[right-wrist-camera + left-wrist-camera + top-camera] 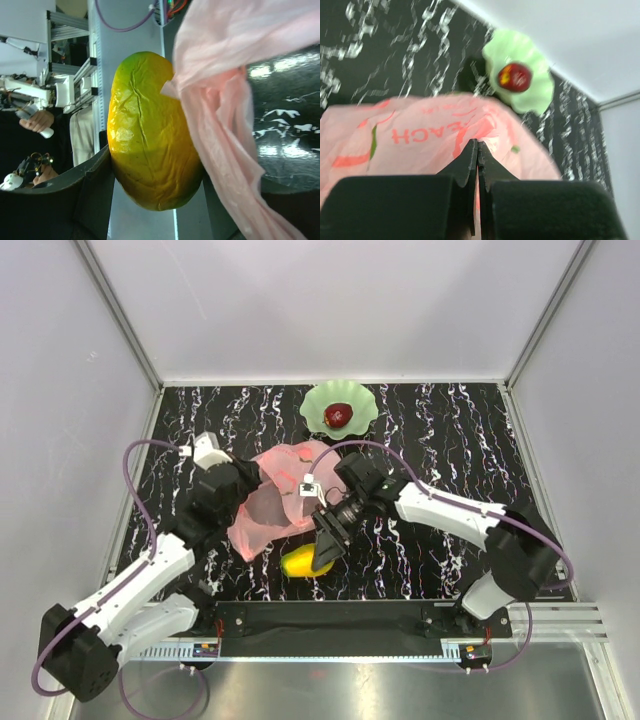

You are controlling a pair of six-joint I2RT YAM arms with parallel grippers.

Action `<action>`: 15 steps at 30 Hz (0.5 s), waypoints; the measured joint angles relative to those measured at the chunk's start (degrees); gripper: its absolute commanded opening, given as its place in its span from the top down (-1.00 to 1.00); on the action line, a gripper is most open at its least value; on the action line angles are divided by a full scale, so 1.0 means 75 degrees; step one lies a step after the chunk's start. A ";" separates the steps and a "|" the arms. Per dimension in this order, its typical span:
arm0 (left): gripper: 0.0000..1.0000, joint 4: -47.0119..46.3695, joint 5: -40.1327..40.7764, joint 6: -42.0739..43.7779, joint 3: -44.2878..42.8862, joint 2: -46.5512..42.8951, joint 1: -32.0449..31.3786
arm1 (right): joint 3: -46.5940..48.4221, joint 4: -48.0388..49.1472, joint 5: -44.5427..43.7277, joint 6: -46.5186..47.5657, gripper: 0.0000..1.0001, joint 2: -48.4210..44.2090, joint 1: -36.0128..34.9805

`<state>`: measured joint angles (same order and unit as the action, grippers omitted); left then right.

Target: Untie the knot of the plastic bag and take out the fruit

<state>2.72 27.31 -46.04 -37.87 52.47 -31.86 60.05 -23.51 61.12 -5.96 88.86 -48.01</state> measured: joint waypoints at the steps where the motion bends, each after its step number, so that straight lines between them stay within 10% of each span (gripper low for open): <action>1: 1.00 0.0073 -0.0020 -0.0070 0.0157 -0.0085 -0.0003 | 0.0047 0.0047 -0.0087 -0.0009 0.99 0.0134 0.0000; 15: 1.00 0.0070 0.0047 0.0172 -0.0656 -0.0271 0.0245 | 0.0227 -0.0411 -0.0221 0.0414 1.00 0.0793 -0.0513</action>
<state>3.25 27.66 -44.75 -42.78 50.43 -30.02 61.76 -26.59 59.46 -2.85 94.80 -51.86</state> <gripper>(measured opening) 0.005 0.677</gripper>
